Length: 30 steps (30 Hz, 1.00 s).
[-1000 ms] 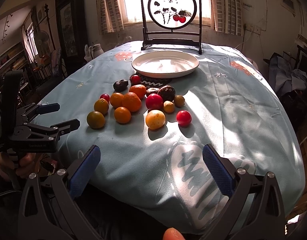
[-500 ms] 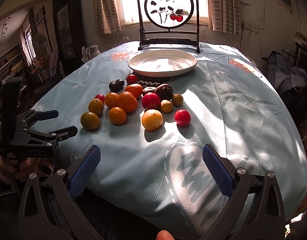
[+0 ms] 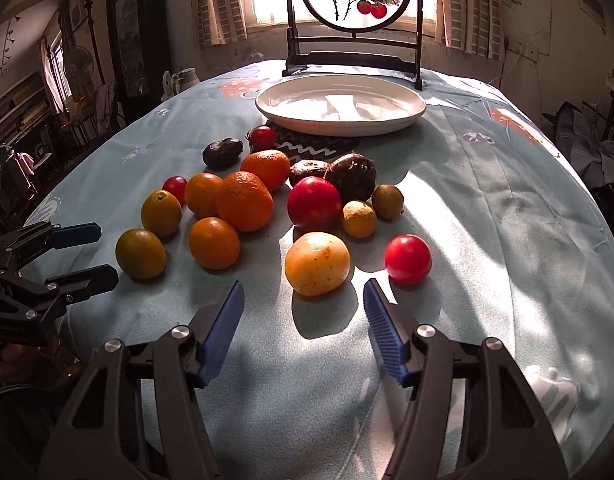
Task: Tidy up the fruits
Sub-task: 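Grasp the yellow tomato with the right tool while the left tool grasps a dark orange, then carry the yellow tomato into the white plate with the right tool while the left tool places the orange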
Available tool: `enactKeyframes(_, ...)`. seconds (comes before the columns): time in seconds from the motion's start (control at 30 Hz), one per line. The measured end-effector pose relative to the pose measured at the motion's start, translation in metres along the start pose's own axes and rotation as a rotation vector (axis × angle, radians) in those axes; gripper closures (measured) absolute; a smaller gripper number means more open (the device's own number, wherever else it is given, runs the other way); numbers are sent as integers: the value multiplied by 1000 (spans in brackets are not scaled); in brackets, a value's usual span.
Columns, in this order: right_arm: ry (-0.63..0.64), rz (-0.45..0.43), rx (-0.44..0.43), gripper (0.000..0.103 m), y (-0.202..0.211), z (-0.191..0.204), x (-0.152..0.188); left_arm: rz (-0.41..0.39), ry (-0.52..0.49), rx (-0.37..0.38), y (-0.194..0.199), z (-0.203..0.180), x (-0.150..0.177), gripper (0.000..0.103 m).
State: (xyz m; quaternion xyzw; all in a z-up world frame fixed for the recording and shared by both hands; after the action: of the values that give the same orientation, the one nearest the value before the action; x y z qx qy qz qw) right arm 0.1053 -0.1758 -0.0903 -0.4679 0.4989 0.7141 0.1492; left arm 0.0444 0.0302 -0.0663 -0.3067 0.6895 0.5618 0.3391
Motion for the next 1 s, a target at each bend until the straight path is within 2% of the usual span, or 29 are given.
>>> enactKeyframes(0.1, -3, 29, -21, 45, -11, -4, -3, 24, -12, 37, -9, -4, 1, 33)
enactKeyframes(0.27, -4, 72, -25, 45, -25, -7, -3, 42, -31, 63, -20, -14, 0, 33)
enactKeyframes(0.43, -6, 67, -33, 46, -30, -9, -5, 67, -35, 65, -31, -18, -3, 35)
enactKeyframes(0.6, 4, 65, -35, 63, -29, -9, -6, 77, -54, 25, -37, -20, -6, 50)
enactKeyframes(0.73, 0, 58, -33, 65, -25, -10, -4, 79, -54, 17, -39, -20, -8, 58)
enactKeyframes(0.77, -3, 58, -38, 65, -24, -10, -4, 82, -49, 31, -39, -21, -8, 63)
enactKeyframes(1.0, -24, 40, -76, 65, -4, -13, -7, 75, -27, 52, -27, -20, -11, 63)
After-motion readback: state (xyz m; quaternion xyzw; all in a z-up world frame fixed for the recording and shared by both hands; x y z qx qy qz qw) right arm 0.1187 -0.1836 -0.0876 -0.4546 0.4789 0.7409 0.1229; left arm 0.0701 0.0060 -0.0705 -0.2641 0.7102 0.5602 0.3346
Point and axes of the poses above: each gripper's, at about its wrist camera, not at the fingertips, and y roughly against the way its jaws point, z to its left, x to its underside, the point moved 2 cm from there along -y, roughly the way its jaws point, and after that the axes turned 10 degrees about -z, right-handed, at the moved point
